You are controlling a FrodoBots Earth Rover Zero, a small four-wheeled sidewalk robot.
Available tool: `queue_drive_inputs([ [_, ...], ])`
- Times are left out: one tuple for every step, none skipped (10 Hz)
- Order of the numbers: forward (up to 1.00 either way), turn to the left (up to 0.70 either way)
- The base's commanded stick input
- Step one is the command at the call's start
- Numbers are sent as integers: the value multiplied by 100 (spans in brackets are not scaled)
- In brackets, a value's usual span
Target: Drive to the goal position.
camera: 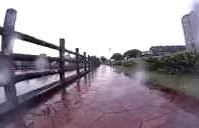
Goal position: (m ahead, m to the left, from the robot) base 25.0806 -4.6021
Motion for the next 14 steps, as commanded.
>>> queue_drive_inputs([
  [100,0],
  [100,0],
  [100,0],
  [100,0],
  [100,0],
  [100,0],
  [100,0],
  [100,0],
  [100,0],
  [100,0],
  [100,0],
  [100,0],
  [100,0],
  [100,0],
])
